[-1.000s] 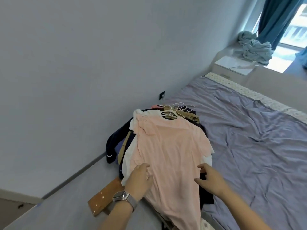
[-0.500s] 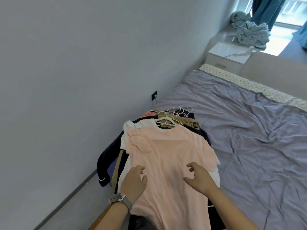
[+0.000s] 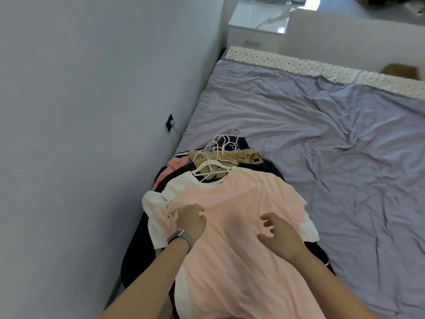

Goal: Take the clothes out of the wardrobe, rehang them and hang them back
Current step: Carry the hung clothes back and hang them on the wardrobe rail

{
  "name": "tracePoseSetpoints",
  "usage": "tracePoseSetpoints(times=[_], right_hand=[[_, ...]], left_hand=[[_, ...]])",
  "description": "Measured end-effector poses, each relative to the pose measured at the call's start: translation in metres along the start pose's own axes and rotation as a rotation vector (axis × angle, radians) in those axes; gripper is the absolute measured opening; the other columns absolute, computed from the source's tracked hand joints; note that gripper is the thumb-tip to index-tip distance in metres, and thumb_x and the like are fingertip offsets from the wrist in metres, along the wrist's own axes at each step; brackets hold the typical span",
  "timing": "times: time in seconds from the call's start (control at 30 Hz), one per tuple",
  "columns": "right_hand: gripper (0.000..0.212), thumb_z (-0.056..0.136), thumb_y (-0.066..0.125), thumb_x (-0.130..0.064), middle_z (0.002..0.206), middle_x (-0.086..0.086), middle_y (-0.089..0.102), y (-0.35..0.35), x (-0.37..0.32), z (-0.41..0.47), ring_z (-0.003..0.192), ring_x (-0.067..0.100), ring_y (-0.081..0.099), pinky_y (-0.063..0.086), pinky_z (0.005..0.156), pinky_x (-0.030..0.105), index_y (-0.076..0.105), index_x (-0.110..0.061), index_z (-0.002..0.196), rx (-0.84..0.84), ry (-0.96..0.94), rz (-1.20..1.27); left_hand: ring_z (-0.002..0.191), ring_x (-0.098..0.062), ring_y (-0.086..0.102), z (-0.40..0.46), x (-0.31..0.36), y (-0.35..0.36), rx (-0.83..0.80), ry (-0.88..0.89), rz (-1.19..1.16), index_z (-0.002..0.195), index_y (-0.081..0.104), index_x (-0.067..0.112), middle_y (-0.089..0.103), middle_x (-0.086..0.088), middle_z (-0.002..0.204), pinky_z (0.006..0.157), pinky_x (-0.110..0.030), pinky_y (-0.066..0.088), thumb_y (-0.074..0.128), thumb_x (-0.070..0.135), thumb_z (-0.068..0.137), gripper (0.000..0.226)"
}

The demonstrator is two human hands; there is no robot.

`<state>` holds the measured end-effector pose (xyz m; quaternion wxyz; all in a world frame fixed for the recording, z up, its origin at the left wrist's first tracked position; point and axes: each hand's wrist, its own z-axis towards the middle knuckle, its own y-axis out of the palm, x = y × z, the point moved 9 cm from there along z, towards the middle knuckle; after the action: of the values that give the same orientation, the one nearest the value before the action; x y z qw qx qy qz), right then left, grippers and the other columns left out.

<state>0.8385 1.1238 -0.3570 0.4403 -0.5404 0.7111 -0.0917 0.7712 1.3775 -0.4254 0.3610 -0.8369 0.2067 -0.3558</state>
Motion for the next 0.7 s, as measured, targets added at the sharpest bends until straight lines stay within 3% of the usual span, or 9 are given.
tracePoseSetpoints(times=[0.23, 0.3, 0.43, 0.5, 0.57, 0.63, 0.7], right_hand=[[0.047, 0.085, 0.066, -0.022, 0.117, -0.005, 0.054, 0.007, 0.039, -0.002, 0.098, 0.006, 0.048, 0.037, 0.079, 0.018, 0.047, -0.023, 0.129, -0.018, 0.153, -0.024], [0.047, 0.086, 0.065, -0.021, 0.115, -0.007, 0.052, 0.011, 0.046, -0.001, 0.099, 0.006, 0.048, 0.036, 0.08, 0.017, 0.046, -0.024, 0.129, -0.025, 0.186, -0.017], [0.046, 0.087, 0.062, -0.022, 0.115, -0.008, 0.051, 0.025, 0.054, 0.009, 0.101, 0.006, 0.049, 0.039, 0.084, 0.017, 0.045, -0.025, 0.129, -0.034, 0.23, -0.012], [0.046, 0.087, 0.061, -0.022, 0.115, -0.008, 0.052, 0.037, 0.055, 0.016, 0.101, 0.007, 0.049, 0.04, 0.085, 0.017, 0.045, -0.026, 0.13, -0.048, 0.238, -0.003], [0.045, 0.087, 0.059, -0.022, 0.114, -0.008, 0.051, 0.049, 0.052, 0.023, 0.099, 0.007, 0.049, 0.04, 0.084, 0.017, 0.045, -0.025, 0.13, -0.072, 0.243, -0.001], [0.045, 0.088, 0.058, -0.022, 0.113, -0.009, 0.051, 0.061, 0.045, 0.029, 0.097, 0.007, 0.048, 0.038, 0.082, 0.017, 0.045, -0.025, 0.13, -0.087, 0.248, 0.01], [0.043, 0.089, 0.057, -0.023, 0.112, -0.01, 0.051, 0.07, 0.035, 0.032, 0.097, 0.007, 0.048, 0.039, 0.083, 0.018, 0.046, -0.024, 0.13, -0.085, 0.24, 0.035]], left_hand=[[0.124, -0.025, 0.045, 0.069, -0.042, 0.048, -0.256, -0.019, 0.045, 0.133, 0.045, 0.009, 0.044, -0.009, 0.138, 0.097, -0.029, 0.038, 0.047, 0.008, 0.091, 0.042], [0.128, -0.024, 0.042, 0.09, -0.057, 0.044, -0.2, -0.061, 0.11, 0.139, 0.038, 0.013, 0.04, -0.005, 0.143, 0.095, -0.029, 0.04, 0.046, 0.012, 0.09, 0.049], [0.14, -0.029, 0.026, 0.139, -0.088, 0.051, -0.16, -0.188, 0.082, 0.15, 0.009, 0.01, 0.023, -0.012, 0.154, 0.112, -0.043, 0.029, 0.05, 0.025, 0.093, 0.072], [0.134, -0.033, 0.032, 0.163, -0.099, 0.059, -0.185, -0.215, 0.121, 0.147, 0.024, 0.013, 0.033, -0.014, 0.147, 0.109, -0.047, 0.032, 0.051, 0.035, 0.091, 0.065], [0.117, -0.035, 0.046, 0.176, -0.091, 0.06, -0.184, -0.143, 0.179, 0.126, 0.051, 0.013, 0.051, -0.015, 0.125, 0.097, -0.046, 0.04, 0.046, 0.037, 0.091, 0.043], [0.103, -0.036, 0.054, 0.172, -0.067, 0.059, -0.192, -0.035, 0.021, 0.106, 0.058, 0.006, 0.058, -0.016, 0.107, 0.086, -0.039, 0.042, 0.046, 0.027, 0.095, 0.027], [0.096, -0.034, 0.056, 0.153, -0.044, 0.05, -0.173, 0.026, -0.141, 0.099, 0.059, 0.003, 0.06, -0.015, 0.097, 0.078, -0.035, 0.039, 0.047, 0.02, 0.096, 0.021]])
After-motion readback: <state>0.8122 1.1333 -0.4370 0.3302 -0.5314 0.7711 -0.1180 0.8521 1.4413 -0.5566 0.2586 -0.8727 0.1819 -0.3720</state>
